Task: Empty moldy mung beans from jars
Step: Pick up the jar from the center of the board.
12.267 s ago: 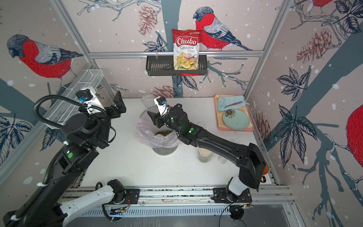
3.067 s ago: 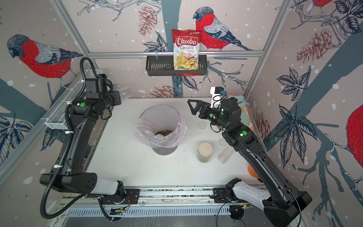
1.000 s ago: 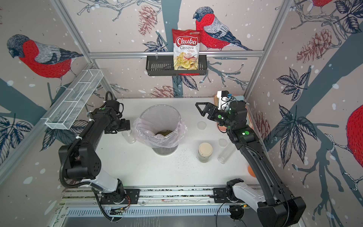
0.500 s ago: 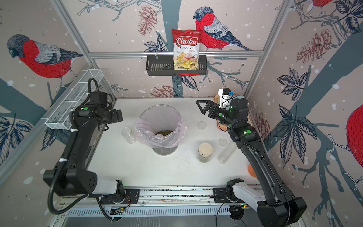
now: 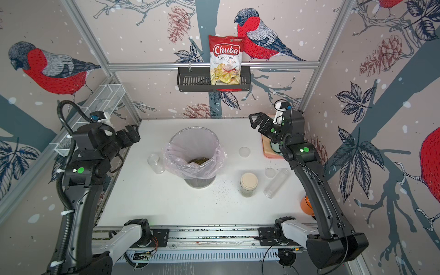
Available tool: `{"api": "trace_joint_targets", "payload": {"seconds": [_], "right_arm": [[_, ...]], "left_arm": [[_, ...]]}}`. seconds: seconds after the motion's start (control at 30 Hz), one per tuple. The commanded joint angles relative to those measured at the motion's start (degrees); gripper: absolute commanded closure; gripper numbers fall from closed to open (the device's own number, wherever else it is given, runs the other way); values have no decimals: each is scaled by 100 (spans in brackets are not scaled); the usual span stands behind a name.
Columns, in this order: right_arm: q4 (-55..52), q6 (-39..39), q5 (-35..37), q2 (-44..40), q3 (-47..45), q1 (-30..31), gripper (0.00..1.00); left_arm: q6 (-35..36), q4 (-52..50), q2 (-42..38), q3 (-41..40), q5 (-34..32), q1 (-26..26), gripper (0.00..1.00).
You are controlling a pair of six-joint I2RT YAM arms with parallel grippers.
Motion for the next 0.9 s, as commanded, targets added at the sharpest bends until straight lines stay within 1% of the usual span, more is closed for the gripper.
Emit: {"api": "trace_joint_targets", "payload": {"seconds": [0.0, 0.1, 0.17, 0.2, 0.27, 0.33, 0.4, 0.43, 0.5, 0.53, 0.6, 0.67, 0.7, 0.77, 0.8, 0.87], "right_arm": [[-196, -493, 635, -123, 304, -3, 1], [-541, -774, 1087, -156, 569, -7, 1], [-621, -966, 1259, -261, 558, -15, 1], [-599, -989, 1336, -364, 474, -16, 0], [-566, -1034, 1454, -525, 364, -28, 0], [-692, -1098, 1521, -547, 394, -36, 0], [-901, -1160, 1557, -531, 504, -33, 0], [-1024, -1205, 1574, -511, 572, -34, 0], [-1312, -1289, 1614, -458, 753, -39, 0], [-1498, -1323, 1622, -404, 874, -33, 1], [-1774, -1360, 1650, -341, 1039, -33, 0], [-1912, -1371, 1533, -335, 1017, -40, 0], [-2035, -1351, 1467, -287, 1020, -38, 1], [-2271, -1328, 1353, -147, 1017, -33, 1], [-2418, -1301, 1335, -63, 1025, -27, 0], [-2643, -1290, 1340, 33, 1017, -24, 1]], "left_arm": [[-545, 1204, 38, -91, 549, 6, 4], [-999, 1604, 133, -101, 763, 6, 4], [-1292, 1969, 75, -221, 837, 8, 3], [-1448, 2263, -8, -374, 918, 6, 3], [-1515, 3044, -235, -768, 1223, 6, 3], [-1815, 3525, -437, -1005, 1191, 6, 3], [-1962, 3601, -451, -938, 1264, 13, 3], [-1917, 3541, -412, -814, 1431, 6, 3], [-1835, 3542, -358, -689, 1982, 12, 3], [-1834, 3664, -365, -750, 2143, 6, 3], [-1974, 3878, -427, -923, 2254, 6, 3], [-2070, 3965, -552, -1155, 2054, 6, 3], [-2178, 4081, -564, -1296, 2057, 10, 3], [-1820, 3480, -400, -1013, 1950, -61, 2], [-1612, 3115, -303, -839, 1785, -152, 2], [-1280, 2717, -227, -675, 1556, -283, 2]]}}
